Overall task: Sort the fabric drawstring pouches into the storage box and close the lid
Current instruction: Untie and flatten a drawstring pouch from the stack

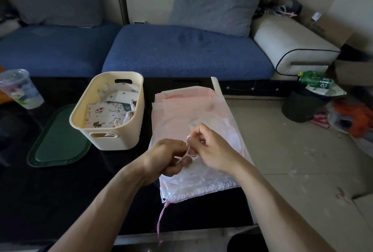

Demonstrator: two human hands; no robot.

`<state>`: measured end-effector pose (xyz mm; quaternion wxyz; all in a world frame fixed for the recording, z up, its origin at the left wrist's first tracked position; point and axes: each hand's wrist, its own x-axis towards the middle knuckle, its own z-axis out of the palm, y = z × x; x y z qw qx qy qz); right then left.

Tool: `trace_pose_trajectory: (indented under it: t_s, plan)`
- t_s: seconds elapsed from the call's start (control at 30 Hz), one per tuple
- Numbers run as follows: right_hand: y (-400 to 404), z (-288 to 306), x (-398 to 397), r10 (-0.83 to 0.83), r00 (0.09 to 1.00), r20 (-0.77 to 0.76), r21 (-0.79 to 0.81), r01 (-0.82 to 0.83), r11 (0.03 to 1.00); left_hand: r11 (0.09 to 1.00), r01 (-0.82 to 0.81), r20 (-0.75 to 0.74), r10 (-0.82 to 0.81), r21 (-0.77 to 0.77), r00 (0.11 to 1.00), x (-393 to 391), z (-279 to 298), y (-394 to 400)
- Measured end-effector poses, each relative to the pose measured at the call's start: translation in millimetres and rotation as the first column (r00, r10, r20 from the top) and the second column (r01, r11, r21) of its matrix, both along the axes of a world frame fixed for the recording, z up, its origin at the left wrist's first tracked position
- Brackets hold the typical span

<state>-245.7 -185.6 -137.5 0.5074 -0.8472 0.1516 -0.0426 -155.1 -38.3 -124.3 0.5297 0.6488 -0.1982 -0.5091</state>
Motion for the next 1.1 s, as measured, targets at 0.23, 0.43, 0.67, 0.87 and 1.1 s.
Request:
trace_pose_trajectory:
  t_s: [0.23,0.43,0.67,0.87,1.1]
  plan:
    - [-8,2,2,-0.001,1.000,0.000,0.066,0.001,0.998,0.979,-0.197,0.111,0.202,-0.056,0.973,-2,-7,-4]
    - [-6,2,-3,0.057,0.995,0.081,-0.143,-0.045,0.989,0.977,-0.186,0.183,0.203,-0.107,0.962,-1,-7,-2]
    - [-11,-1,-3,0.069,0.995,0.066,-0.200,-0.054,0.978,0.990,-0.028,0.184,0.053,-0.139,0.981,-3,-1,3]
    - [-15,1,-5,0.131,0.990,0.057,-0.206,-0.116,0.972,0.993,-0.020,0.305,0.055,-0.116,0.951,-4,-4,6]
    - [-9,3,-5,0.150,0.989,0.015,-0.185,-0.144,0.972,0.999,-0.008,0.494,0.029,-0.044,0.869,-3,-5,3]
